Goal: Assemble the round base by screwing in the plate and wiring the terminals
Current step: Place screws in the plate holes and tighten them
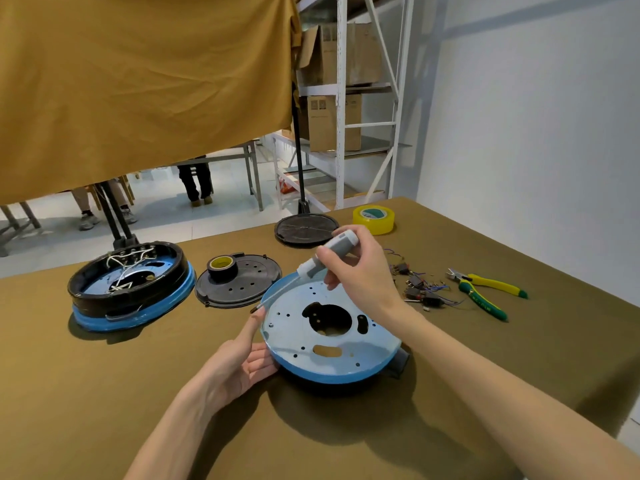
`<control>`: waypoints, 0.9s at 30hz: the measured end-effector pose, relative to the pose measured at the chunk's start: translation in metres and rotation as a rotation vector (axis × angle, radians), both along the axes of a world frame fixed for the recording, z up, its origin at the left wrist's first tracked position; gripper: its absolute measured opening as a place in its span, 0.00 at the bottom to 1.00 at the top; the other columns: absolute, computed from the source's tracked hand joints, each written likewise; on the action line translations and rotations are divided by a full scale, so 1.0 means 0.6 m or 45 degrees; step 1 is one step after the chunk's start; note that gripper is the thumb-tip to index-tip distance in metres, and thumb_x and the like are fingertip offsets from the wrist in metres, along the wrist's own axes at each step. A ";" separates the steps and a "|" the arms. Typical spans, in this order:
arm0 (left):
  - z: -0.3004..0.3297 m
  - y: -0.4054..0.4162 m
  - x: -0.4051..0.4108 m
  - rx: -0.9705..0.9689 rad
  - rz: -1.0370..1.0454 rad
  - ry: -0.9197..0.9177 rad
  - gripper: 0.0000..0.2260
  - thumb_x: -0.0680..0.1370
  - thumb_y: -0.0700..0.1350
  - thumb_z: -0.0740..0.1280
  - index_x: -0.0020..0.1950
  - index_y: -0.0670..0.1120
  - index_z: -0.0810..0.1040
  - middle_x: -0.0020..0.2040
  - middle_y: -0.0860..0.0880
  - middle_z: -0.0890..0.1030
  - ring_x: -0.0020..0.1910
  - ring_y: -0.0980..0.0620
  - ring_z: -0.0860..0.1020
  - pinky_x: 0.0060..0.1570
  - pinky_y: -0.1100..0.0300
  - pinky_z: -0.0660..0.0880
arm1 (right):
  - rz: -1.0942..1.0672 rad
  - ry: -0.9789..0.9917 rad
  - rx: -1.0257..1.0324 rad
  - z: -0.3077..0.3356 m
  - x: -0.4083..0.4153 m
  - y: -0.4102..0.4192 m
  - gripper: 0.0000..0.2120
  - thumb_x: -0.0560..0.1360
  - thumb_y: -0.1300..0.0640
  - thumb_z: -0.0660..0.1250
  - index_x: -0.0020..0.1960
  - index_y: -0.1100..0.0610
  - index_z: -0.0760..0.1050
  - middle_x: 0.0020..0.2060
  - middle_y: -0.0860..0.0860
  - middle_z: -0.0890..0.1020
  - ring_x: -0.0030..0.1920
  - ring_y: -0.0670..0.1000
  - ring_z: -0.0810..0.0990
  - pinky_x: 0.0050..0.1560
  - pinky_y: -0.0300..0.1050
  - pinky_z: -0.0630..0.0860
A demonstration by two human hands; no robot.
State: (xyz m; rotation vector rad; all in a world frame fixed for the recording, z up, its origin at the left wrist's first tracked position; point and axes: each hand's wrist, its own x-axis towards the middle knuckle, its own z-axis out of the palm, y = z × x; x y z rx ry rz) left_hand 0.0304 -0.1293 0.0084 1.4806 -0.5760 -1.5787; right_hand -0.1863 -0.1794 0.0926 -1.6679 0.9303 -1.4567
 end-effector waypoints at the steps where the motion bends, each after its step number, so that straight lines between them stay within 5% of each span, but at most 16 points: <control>1: -0.003 -0.002 0.000 -0.004 -0.009 0.009 0.35 0.73 0.65 0.70 0.59 0.33 0.76 0.51 0.35 0.86 0.53 0.40 0.86 0.56 0.48 0.81 | -0.006 0.013 -0.038 -0.002 0.010 -0.008 0.16 0.78 0.55 0.74 0.60 0.54 0.70 0.47 0.56 0.80 0.39 0.51 0.84 0.35 0.45 0.82; 4: -0.011 -0.004 0.002 -0.019 -0.002 0.018 0.37 0.69 0.66 0.70 0.59 0.34 0.77 0.51 0.36 0.87 0.50 0.42 0.87 0.49 0.51 0.82 | -0.071 0.016 -0.144 -0.006 0.031 -0.023 0.17 0.80 0.54 0.71 0.62 0.52 0.66 0.45 0.48 0.78 0.41 0.49 0.82 0.37 0.45 0.81; 8: -0.020 -0.004 0.001 -0.054 0.001 0.005 0.38 0.66 0.68 0.72 0.59 0.35 0.77 0.50 0.37 0.87 0.49 0.43 0.87 0.41 0.54 0.85 | -0.149 -0.053 -0.217 -0.003 0.036 -0.032 0.16 0.82 0.52 0.65 0.66 0.52 0.64 0.45 0.50 0.78 0.40 0.50 0.81 0.36 0.49 0.81; 14: -0.023 -0.003 0.001 -0.060 0.021 -0.009 0.38 0.66 0.68 0.72 0.59 0.36 0.77 0.49 0.38 0.87 0.47 0.44 0.88 0.38 0.56 0.84 | -0.033 0.273 -0.376 -0.005 0.048 -0.024 0.19 0.84 0.56 0.65 0.71 0.50 0.62 0.45 0.47 0.78 0.43 0.51 0.83 0.39 0.57 0.82; 27: -0.021 -0.008 -0.003 -0.028 0.053 -0.063 0.42 0.62 0.69 0.72 0.62 0.37 0.78 0.54 0.37 0.86 0.53 0.41 0.86 0.51 0.50 0.84 | 0.068 0.315 -0.497 0.004 0.077 -0.036 0.22 0.83 0.56 0.66 0.73 0.51 0.61 0.44 0.48 0.79 0.40 0.46 0.81 0.37 0.36 0.77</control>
